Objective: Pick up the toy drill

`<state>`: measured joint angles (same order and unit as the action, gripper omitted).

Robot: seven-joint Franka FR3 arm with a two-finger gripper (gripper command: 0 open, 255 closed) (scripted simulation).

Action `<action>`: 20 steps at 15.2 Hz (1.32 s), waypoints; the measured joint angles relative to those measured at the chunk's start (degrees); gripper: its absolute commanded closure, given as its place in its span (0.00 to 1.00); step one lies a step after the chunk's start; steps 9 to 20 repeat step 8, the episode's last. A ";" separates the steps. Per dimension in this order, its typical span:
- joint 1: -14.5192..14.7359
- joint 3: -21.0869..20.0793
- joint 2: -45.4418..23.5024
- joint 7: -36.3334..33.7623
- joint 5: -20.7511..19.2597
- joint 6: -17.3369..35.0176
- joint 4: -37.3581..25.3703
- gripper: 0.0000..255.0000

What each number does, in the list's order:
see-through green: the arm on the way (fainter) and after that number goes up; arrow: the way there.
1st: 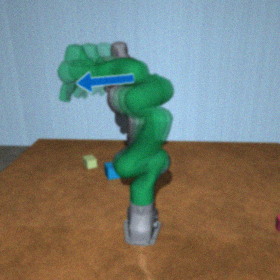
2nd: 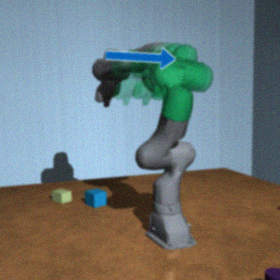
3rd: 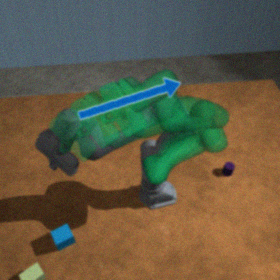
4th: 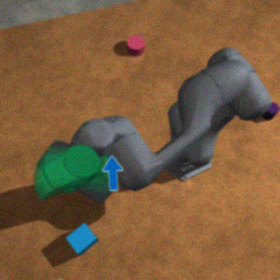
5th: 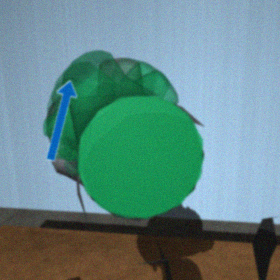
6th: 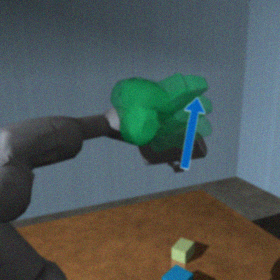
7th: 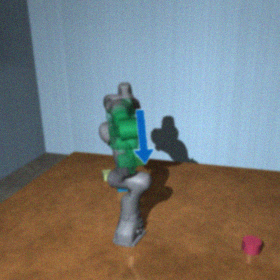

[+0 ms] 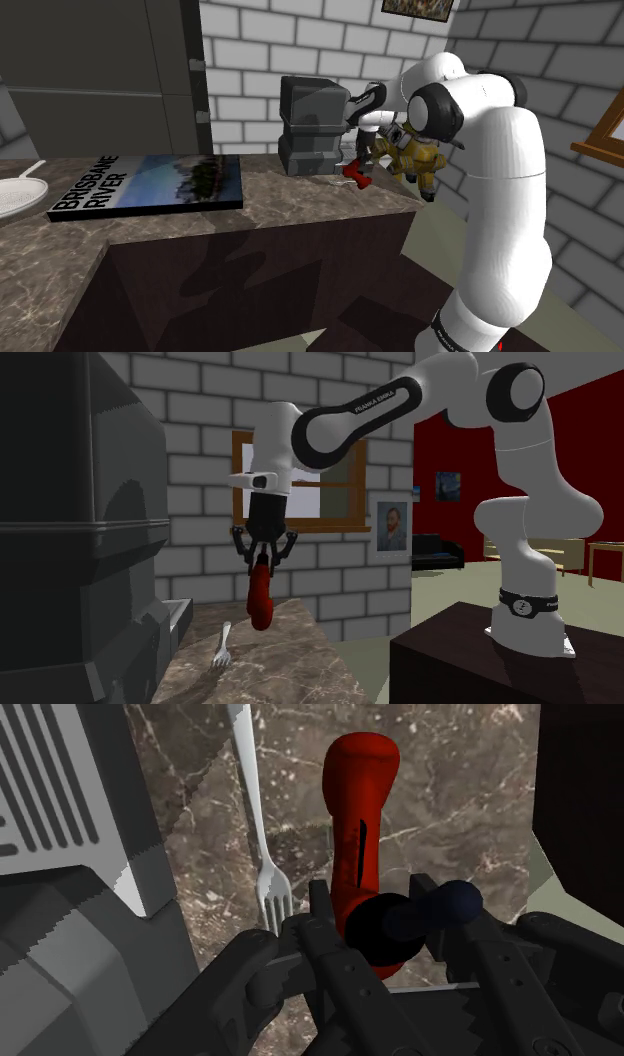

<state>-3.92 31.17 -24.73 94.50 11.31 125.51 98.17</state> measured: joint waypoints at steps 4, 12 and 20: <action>0.30 0.41 1.15 -0.49 -0.78 -2.42 -1.41 1.00; 0.39 0.72 2.02 -0.75 -1.36 -4.81 -3.05 1.00; 0.39 0.72 2.02 -0.75 -1.36 -4.81 -3.05 1.00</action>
